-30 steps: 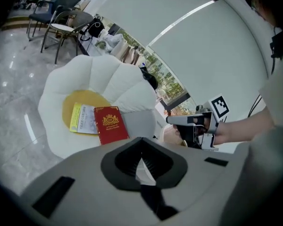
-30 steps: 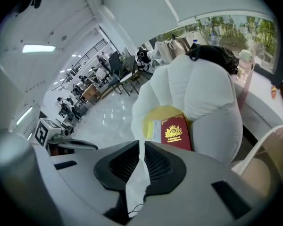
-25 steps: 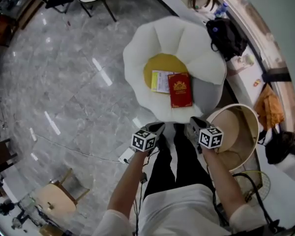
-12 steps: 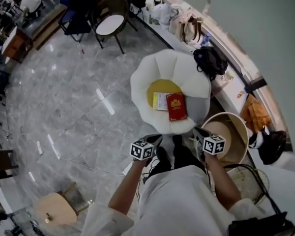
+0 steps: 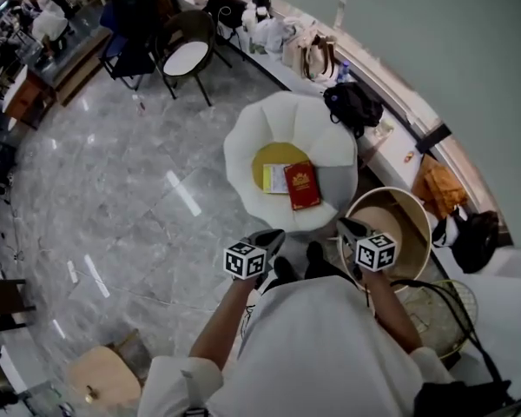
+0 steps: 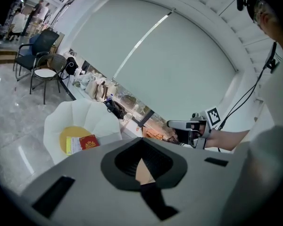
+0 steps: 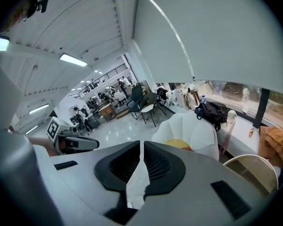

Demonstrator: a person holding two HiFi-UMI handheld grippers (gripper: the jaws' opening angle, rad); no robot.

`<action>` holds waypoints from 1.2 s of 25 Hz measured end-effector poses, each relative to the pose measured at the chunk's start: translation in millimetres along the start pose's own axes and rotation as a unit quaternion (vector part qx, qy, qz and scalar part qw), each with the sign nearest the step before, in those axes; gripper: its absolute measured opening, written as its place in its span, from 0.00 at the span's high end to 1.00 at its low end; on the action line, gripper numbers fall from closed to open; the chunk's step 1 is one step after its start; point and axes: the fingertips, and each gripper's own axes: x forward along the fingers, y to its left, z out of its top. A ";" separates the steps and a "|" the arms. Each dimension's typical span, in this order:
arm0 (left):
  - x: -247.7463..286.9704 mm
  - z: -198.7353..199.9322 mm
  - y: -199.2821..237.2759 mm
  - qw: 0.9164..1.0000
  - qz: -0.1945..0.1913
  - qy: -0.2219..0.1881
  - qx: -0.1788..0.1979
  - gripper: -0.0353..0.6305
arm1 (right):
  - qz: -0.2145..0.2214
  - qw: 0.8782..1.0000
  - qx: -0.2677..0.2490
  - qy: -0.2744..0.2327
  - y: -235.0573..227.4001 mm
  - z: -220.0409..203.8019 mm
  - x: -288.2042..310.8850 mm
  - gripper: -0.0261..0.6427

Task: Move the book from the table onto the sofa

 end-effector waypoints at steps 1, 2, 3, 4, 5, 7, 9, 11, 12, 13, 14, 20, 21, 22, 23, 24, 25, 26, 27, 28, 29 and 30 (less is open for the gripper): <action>-0.5 3.2 -6.0 1.000 -0.001 -0.002 0.008 0.94 | 0.003 1.000 -0.003 -0.004 0.1 2.9 -5.0 0.89; -1.1 7.5 -11.6 1.000 0.000 -0.007 0.018 0.94 | 0.007 1.000 -0.009 -0.008 1.0 6.7 -9.4 0.89; -1.3 12.3 -17.2 1.000 0.001 -0.013 0.028 0.94 | 0.014 1.000 -0.019 -0.011 2.3 10.7 -13.9 0.89; -0.8 16.7 -22.8 0.999 0.004 -0.020 0.038 0.94 | 0.020 0.999 -0.033 -0.013 3.6 14.1 -18.7 0.89; 0.4 20.3 -28.5 0.998 0.008 -0.026 0.048 0.94 | 0.025 0.998 -0.048 -0.014 4.4 16.4 -24.0 0.89; 3.7 24.9 -39.0 0.997 0.016 -0.036 0.060 0.94 | 0.028 0.997 -0.075 -0.015 4.2 18.4 -35.1 0.89; 6.0 27.1 -48.3 0.997 0.026 -0.041 0.067 0.94 | 0.028 0.996 -0.084 -0.016 2.4 19.4 -46.4 0.89; 7.2 26.3 -58.7 0.996 0.038 -0.045 0.074 0.94 | 0.029 0.996 -0.080 -0.020 -0.8 19.9 -59.6 0.89; 8.2 24.2 -64.2 0.995 0.041 -0.047 0.075 0.94 | 0.031 0.996 -0.079 -0.022 -3.0 19.1 -66.6 0.89; 9.5 21.2 -69.2 0.995 0.043 -0.049 0.074 0.94 | 0.032 0.996 -0.079 -0.025 -6.0 17.6 -73.2 0.89; 10.8 18.0 -73.6 0.995 0.044 -0.052 0.071 0.94 | 0.031 0.996 -0.078 -0.027 -10.0 15.3 -79.0 0.89; 9.4 4.7 -89.9 0.995 0.052 -0.058 0.060 0.94 | 0.034 0.997 -0.070 -0.024 -22.1 1.5 -98.1 0.89; 9.7 3.2 -91.4 0.995 0.054 -0.058 0.061 0.94 | 0.038 0.996 -0.071 -0.026 -21.5 1.9 -99.6 0.89; 10.2 1.9 -92.3 0.995 0.056 -0.057 0.063 0.94 | 0.043 0.996 -0.072 -0.028 -21.1 2.5 -100.3 0.89; 10.4 0.8 -93.1 0.995 0.058 -0.057 0.066 0.94 | 0.047 0.996 -0.072 -0.030 -20.9 2.7 -100.5 0.89; 10.5 -0.5 -94.3 0.994 0.059 -0.056 0.068 0.94 | 0.050 0.996 -0.072 -0.031 -21.0 2.0 -100.6 0.89; 10.3 -1.8 -95.9 0.994 0.059 -0.057 0.068 0.94 | 0.052 0.996 -0.071 -0.030 -21.4 0.8 -100.8 0.89; 10.0 -2.7 -97.4 0.994 0.059 -0.058 0.068 0.94 | 0.052 0.996 -0.071 -0.028 -21.9 -0.1 -100.8 0.89; 9.4 -3.0 -98.3 0.994 0.059 -0.058 0.068 0.94 | 0.052 0.996 -0.071 -0.028 -22.1 -0.2 -100.6 0.89; 8.5 -2.9 -98.5 0.994 0.059 -0.058 0.068 0.94 | 0.052 0.996 -0.072 -0.027 -21.7 0.6 -100.2 0.89; 7.3 -2.7 -98.4 0.994 0.059 -0.058 0.069 0.94 | 0.051 0.996 -0.072 -0.028 -20.6 1.9 -99.8 0.89; 6.1 -2.7 -98.0 0.994 0.059 -0.058 0.069 0.94 | 0.051 0.996 -0.072 -0.029 -19.4 3.1 -99.7 0.89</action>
